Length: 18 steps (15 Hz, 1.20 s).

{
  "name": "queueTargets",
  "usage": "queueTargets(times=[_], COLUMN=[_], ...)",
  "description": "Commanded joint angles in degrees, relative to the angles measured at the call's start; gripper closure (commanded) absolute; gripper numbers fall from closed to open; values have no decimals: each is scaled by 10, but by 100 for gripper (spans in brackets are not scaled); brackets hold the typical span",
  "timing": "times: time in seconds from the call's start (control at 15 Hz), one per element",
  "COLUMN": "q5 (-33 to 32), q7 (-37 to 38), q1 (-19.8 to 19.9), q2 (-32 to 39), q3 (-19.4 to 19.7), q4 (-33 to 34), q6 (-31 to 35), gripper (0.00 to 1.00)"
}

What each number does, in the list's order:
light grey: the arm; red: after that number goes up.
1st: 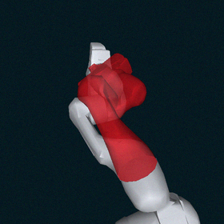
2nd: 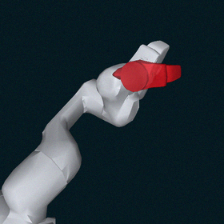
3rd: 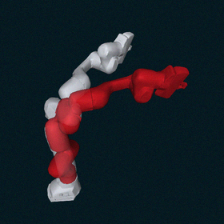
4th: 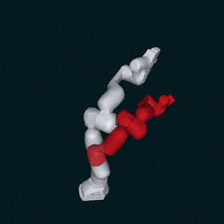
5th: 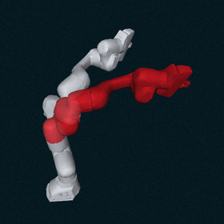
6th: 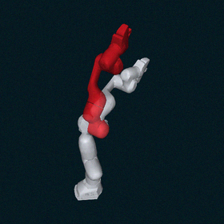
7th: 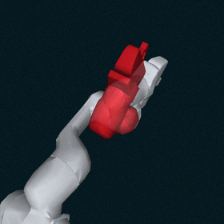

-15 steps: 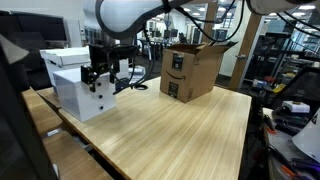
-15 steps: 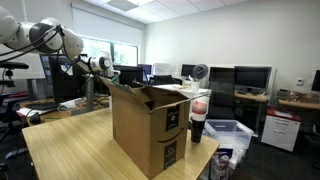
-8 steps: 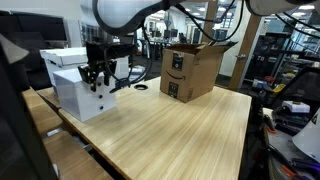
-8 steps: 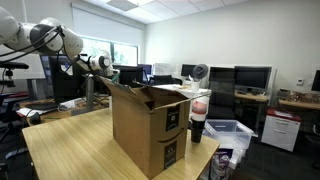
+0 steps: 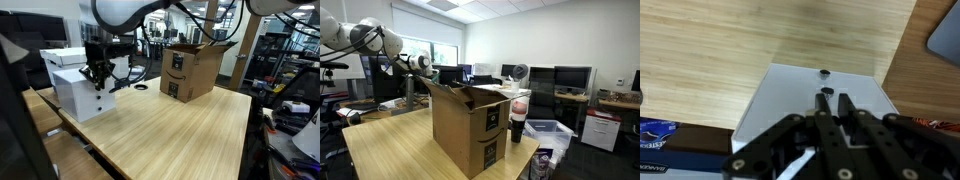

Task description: Open the top white drawer on the chest of drawers

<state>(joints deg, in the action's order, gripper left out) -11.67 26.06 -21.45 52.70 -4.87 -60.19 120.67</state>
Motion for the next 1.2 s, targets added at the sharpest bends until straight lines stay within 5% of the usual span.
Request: queueTargets(times=[0.0,0.2,0.27,1.13], q5=[2,1,3,3], q7=[-18,-16,-12,16], q1=[6,6,6,-7], q2=[-4,-6,-7,9], q3=[-4,-3,-4,1], q4=[-3,-8,-7,52], q6=[-15,-20,-26,-73], gripper=[99,100,78,9])
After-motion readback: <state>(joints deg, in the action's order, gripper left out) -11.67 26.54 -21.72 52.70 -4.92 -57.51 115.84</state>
